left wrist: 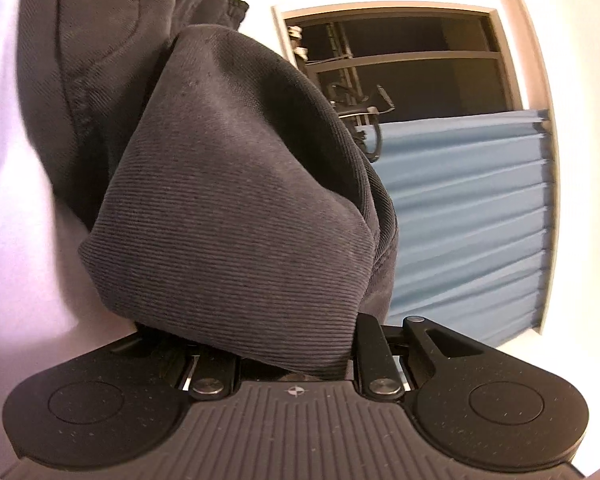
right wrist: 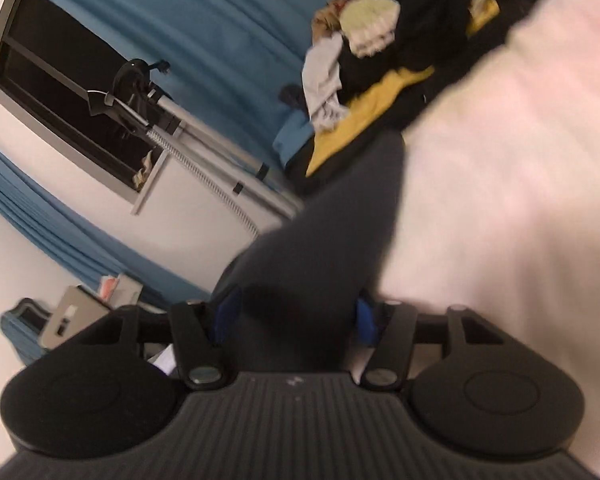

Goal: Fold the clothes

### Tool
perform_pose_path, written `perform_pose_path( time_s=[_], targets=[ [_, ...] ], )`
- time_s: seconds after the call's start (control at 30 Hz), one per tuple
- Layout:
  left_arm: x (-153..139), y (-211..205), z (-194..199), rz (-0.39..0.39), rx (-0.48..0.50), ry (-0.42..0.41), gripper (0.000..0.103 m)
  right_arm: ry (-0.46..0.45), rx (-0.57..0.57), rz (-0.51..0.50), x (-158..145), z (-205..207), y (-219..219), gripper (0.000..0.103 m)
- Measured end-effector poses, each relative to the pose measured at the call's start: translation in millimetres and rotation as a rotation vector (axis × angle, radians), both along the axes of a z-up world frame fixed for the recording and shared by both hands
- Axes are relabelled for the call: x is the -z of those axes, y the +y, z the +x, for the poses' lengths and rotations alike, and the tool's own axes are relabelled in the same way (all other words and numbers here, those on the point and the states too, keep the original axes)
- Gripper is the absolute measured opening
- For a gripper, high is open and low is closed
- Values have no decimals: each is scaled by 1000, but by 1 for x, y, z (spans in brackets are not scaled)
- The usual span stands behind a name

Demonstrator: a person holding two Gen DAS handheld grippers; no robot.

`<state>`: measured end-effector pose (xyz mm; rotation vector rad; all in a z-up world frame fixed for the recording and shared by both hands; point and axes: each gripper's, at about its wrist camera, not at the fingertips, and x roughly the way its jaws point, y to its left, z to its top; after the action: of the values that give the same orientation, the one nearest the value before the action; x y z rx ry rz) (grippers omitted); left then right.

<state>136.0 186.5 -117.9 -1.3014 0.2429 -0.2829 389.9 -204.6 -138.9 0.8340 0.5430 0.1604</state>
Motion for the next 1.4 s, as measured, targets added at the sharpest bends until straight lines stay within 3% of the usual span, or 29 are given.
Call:
perform_pose_path(
  time_s=[0.03, 0.07, 0.2, 0.3, 0.47, 0.53, 0.67, 0.77, 0.87, 0.97, 1.0, 1.03, 1.1, 1.13, 1.2, 1.27, 1.33, 1.4],
  targets=[
    [2, 0, 2, -1, 4, -12, 21, 2, 18, -18, -2, 6, -1, 8],
    [2, -1, 4, 4, 7, -22, 21, -16, 19, -40, -8, 8, 0, 4],
    [3, -4, 5, 42, 11, -35, 21, -138, -3, -134, -49, 6, 8, 3],
    [3, -5, 2, 50, 21, -31, 21, -250, -15, -188, -111, -21, 7, 3],
    [1, -9, -4, 57, 45, -25, 21, -470, 49, -349, -214, -138, -16, 3],
    [-1, -12, -6, 58, 52, -16, 22, -504, 74, -404, -231, -193, -26, 3],
    [-4, -16, -9, 77, 44, 30, 22, -346, 81, -357, -191, -269, -72, 4],
    [-6, -19, -10, 93, 35, 67, 23, -75, 135, -128, -110, -289, -123, 5],
    [-9, -22, -11, 109, 25, 104, 23, 258, 208, 181, -25, -297, -166, 10],
    [-17, -25, -12, 140, 12, 130, 25, 304, 212, 221, -7, -298, -177, 11],
    [-22, -25, -12, 158, 7, 132, 25, 289, 215, 232, -10, -298, -177, 22],
    [-24, -25, -12, 164, 3, 135, 26, 275, 218, 243, -13, -299, -177, 40],
    [-23, -24, -14, 162, -4, 141, 29, 257, 209, 275, -12, -301, -178, 62],
    [-23, -24, -14, 155, -8, 143, 29, 248, 205, 291, -11, -302, -178, 65],
    [-21, -24, -14, 153, -17, 145, 29, 253, 218, 295, -5, -303, -180, 65],
    [-20, -28, -13, 175, -25, 140, 29, 273, 256, 293, 2, -300, -188, 54],
    [-22, -31, -11, 193, -28, 134, 33, 290, 288, 277, 7, -293, -196, 27],
    [-26, -34, -7, 207, -25, 129, 38, 287, 292, 247, 3, -287, -199, 12]
  ],
)
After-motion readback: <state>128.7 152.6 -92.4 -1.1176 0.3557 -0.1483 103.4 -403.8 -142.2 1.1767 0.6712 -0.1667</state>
